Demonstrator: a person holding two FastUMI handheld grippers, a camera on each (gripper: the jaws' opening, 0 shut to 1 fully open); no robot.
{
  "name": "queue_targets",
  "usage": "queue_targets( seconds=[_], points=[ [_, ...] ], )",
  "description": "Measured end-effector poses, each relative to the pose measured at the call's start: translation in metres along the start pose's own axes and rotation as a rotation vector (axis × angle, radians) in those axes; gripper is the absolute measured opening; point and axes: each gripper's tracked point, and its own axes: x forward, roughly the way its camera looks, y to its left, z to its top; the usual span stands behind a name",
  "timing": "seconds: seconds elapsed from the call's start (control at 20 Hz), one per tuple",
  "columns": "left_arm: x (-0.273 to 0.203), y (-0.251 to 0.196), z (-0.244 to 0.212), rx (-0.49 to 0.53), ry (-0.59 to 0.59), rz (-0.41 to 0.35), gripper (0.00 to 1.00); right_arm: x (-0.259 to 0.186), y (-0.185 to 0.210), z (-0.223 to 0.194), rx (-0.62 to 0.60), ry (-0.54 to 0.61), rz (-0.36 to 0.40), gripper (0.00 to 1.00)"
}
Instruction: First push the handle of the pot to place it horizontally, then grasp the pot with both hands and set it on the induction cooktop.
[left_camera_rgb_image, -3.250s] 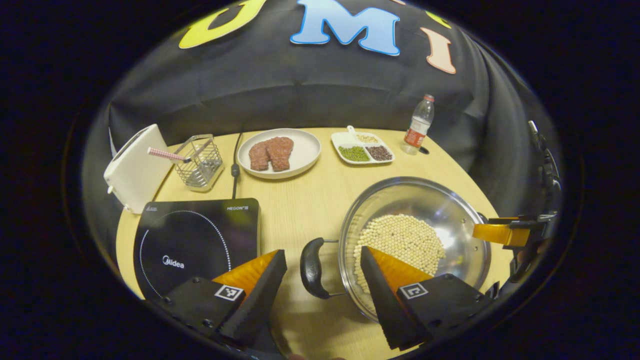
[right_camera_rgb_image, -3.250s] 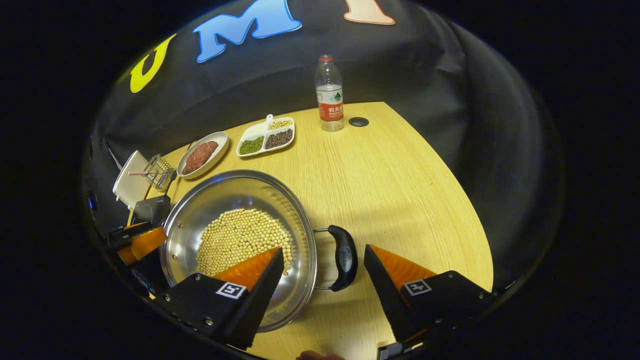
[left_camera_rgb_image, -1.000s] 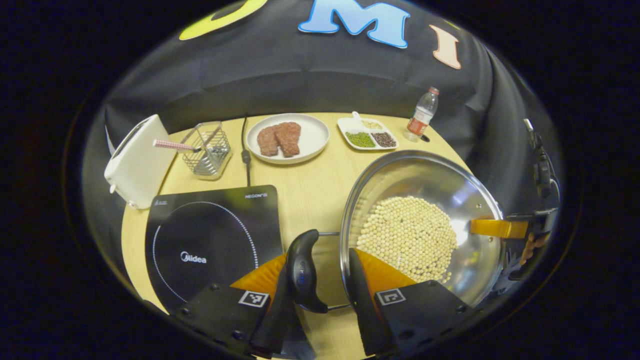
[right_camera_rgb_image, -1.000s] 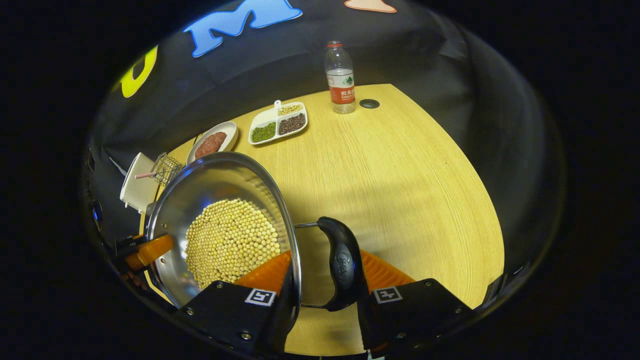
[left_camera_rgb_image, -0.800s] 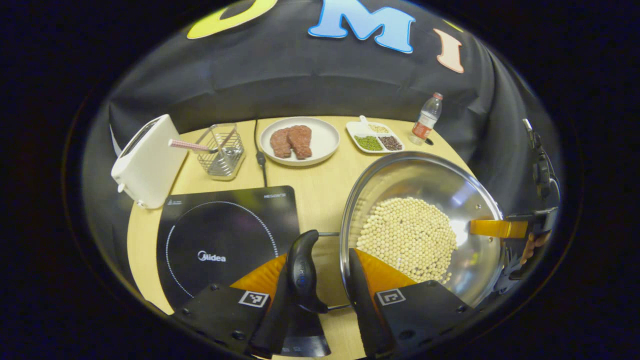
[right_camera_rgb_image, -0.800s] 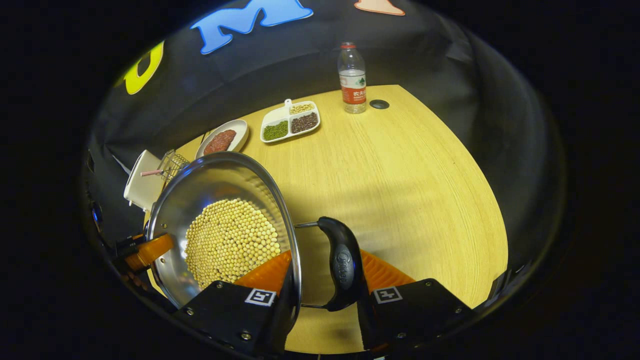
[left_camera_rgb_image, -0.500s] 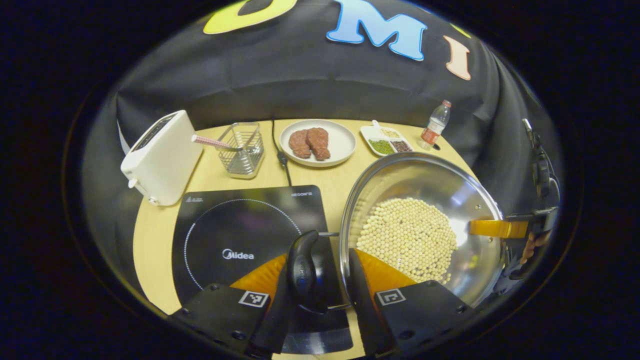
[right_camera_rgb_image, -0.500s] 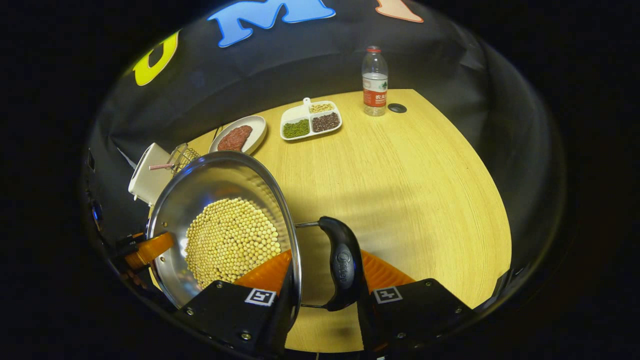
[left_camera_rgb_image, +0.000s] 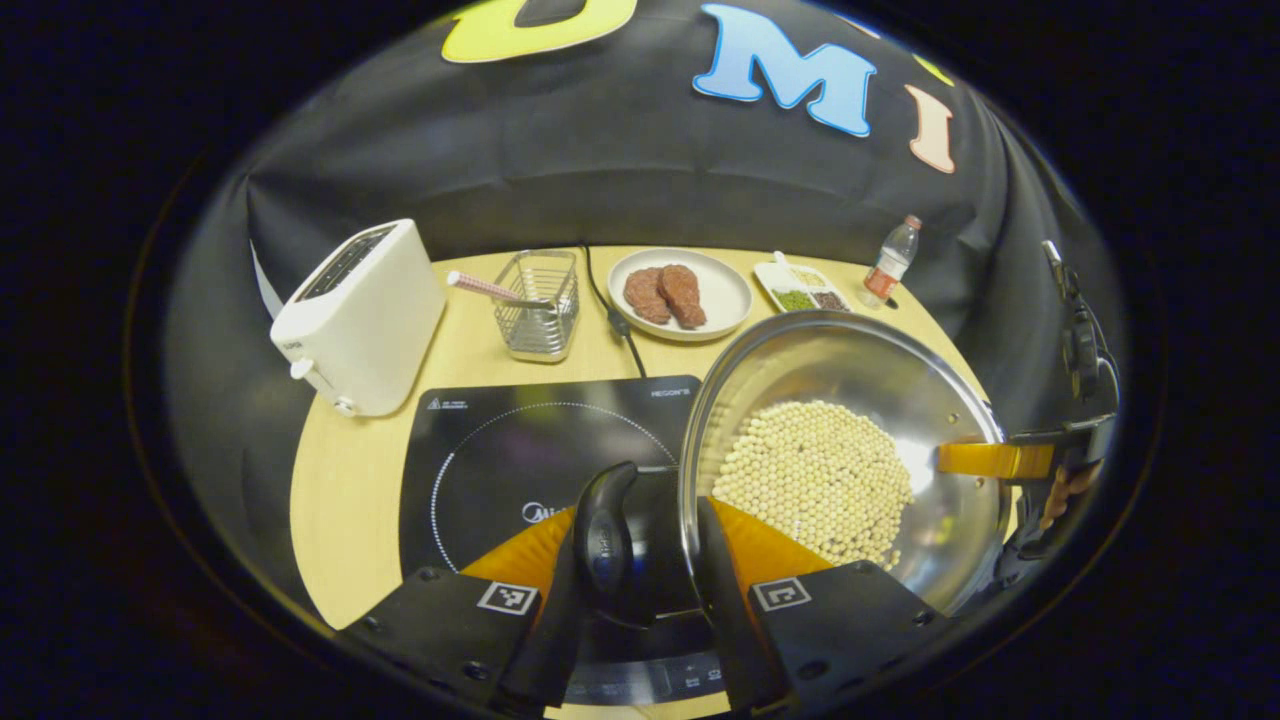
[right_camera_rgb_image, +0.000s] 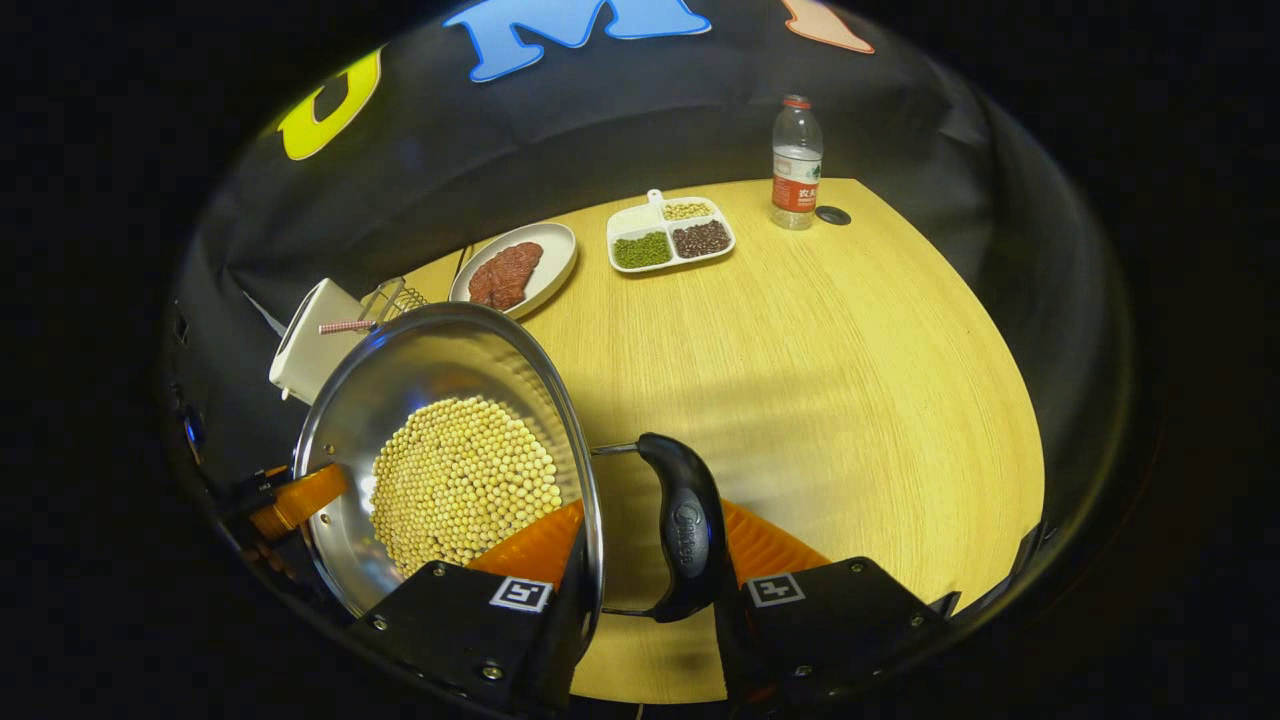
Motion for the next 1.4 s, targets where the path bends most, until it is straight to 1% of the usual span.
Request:
queue_targets(
  seconds=[0.05, 0.1, 0.15, 0.2, 0.25, 0.3, 0.7, 1.0, 1.4],
  points=[
    [0.000, 0.000, 0.000, -0.001, 0.000, -0.001, 0.60, 0.000, 0.005, 0.000, -0.004, -0.001, -0.001, 0.56],
    [0.000, 0.000, 0.000, -0.003, 0.000, -0.001, 0.60, 0.001, 0.011, 0.000, -0.006, -0.002, 0.000, 0.56],
    [0.000, 0.001, 0.000, -0.006, 0.002, -0.002, 0.64, 0.001, 0.017, 0.000, -0.006, -0.001, 0.002, 0.56],
    [0.001, 0.000, 0.000, -0.008, 0.002, -0.001, 0.60, 0.002, 0.022, -0.001, -0.008, 0.002, 0.004, 0.56],
    [0.001, -0.001, -0.003, -0.008, 0.003, 0.000, 0.60, 0.002, 0.028, -0.001, -0.010, 0.006, 0.005, 0.56],
    [0.002, 0.000, -0.001, -0.010, 0.002, 0.001, 0.64, 0.003, 0.033, -0.001, -0.012, 0.008, 0.007, 0.56],
    [0.001, -0.002, -0.001, -0.038, 0.006, 0.019, 0.64, 0.016, 0.082, 0.000, -0.052, 0.025, 0.026, 0.56],
    [-0.004, 0.000, 0.002, -0.046, 0.009, 0.035, 0.64, 0.028, 0.117, -0.005, -0.057, 0.049, 0.042, 0.56],
    [-0.002, 0.001, 0.004, -0.065, 0.016, 0.043, 0.64, 0.040, 0.153, -0.010, -0.069, 0.065, 0.041, 0.56]
  ],
)
